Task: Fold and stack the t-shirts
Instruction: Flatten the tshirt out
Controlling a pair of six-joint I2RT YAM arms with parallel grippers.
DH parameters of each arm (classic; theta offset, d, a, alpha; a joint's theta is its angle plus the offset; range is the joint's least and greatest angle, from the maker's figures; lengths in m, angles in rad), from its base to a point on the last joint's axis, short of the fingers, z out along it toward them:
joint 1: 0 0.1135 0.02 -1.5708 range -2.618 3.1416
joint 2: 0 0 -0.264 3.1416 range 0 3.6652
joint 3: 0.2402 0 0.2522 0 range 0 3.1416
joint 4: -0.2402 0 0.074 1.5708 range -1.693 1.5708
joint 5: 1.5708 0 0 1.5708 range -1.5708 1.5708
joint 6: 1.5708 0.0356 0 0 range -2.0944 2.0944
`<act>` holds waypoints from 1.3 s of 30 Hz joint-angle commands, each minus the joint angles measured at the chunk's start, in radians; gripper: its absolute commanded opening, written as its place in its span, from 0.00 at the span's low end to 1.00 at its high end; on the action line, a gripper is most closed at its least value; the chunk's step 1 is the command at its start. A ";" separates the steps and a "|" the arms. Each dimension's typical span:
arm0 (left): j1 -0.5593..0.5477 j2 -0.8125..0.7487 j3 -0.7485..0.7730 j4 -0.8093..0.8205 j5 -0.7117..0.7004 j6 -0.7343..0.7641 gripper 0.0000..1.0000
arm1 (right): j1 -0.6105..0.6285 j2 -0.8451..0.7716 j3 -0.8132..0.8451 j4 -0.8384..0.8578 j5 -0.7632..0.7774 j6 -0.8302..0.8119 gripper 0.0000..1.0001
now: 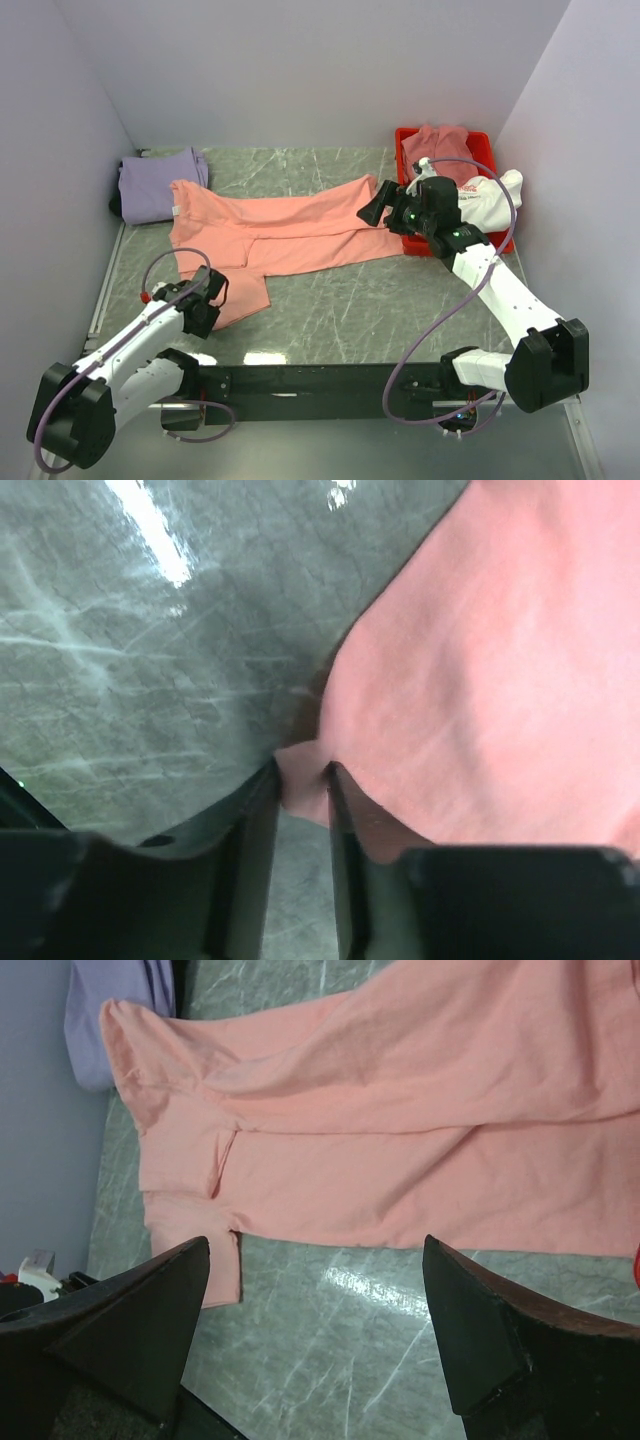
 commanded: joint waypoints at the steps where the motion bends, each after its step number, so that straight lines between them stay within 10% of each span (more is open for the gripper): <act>1: 0.000 0.030 -0.014 0.033 -0.046 -0.026 0.31 | 0.004 -0.008 0.032 0.004 0.022 -0.017 0.93; 4: 0.000 0.029 0.008 0.001 -0.064 -0.038 0.01 | 0.003 -0.003 0.032 0.009 0.024 -0.018 0.93; 14: 0.068 -0.118 0.106 -0.068 -0.321 -0.078 0.00 | 0.004 0.046 0.049 -0.023 0.060 -0.045 0.94; 22: 0.435 -0.135 0.164 0.118 -0.331 0.163 0.01 | 0.104 0.099 0.121 -0.155 0.211 -0.057 0.93; 30: 0.685 -0.117 0.106 0.359 -0.081 0.308 0.00 | 0.201 0.152 0.100 -0.275 0.287 -0.054 0.93; 39: 0.690 -0.169 0.100 0.325 -0.006 0.358 0.01 | 0.313 0.104 -0.064 -0.372 0.340 -0.032 0.90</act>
